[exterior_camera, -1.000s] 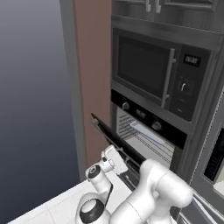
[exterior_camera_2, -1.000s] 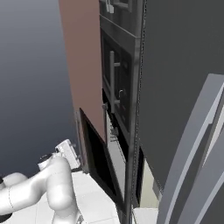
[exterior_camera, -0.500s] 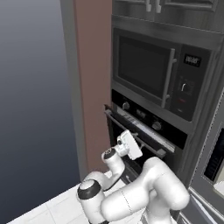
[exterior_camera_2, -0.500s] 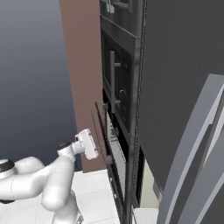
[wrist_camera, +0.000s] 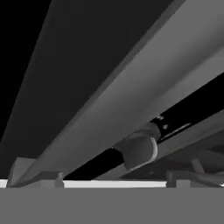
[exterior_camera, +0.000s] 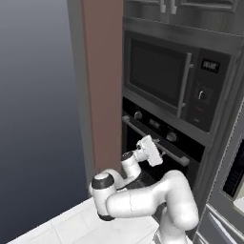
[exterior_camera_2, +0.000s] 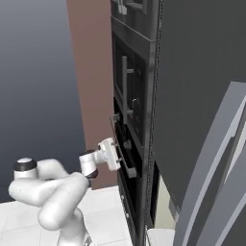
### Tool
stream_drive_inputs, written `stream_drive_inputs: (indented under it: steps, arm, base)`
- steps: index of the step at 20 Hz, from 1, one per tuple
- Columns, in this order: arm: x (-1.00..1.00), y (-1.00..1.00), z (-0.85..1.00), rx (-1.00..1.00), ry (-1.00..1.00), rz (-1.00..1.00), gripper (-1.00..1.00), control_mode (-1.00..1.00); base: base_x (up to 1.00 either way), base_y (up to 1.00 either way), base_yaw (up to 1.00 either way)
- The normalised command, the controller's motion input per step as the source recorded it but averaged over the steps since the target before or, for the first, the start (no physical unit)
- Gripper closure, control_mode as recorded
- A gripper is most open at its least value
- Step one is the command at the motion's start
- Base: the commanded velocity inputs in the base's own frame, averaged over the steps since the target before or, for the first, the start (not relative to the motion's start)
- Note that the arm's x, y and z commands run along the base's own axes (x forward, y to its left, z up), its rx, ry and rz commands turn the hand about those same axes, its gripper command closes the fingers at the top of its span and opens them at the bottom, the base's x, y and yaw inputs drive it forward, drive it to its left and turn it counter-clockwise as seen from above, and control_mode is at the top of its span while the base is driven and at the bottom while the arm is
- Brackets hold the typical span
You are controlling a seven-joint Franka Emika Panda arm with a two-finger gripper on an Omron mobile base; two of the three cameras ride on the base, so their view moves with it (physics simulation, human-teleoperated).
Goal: Take the baked cake out of the oven and place it on the plate for cooling. Then close the oven door.
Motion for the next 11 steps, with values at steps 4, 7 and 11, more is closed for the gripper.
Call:
stream_drive_inputs:
  steps: [4,7,11]
  arm:
    - [0.87,-0.89,-0.44,0.00,-0.20,0.05,-1.00,-1.00]
    - [0.88,-0.90,-0.38,0.00,-0.21,0.05,-1.00,-1.00]
    - [0.51,-0.97,-0.25,0.00,-0.20,0.08,-1.00,-1.00]
  base:
    - [0.00,0.00,0.00]
    - [0.00,0.00,0.00]
    - [0.00,0.00,0.00]
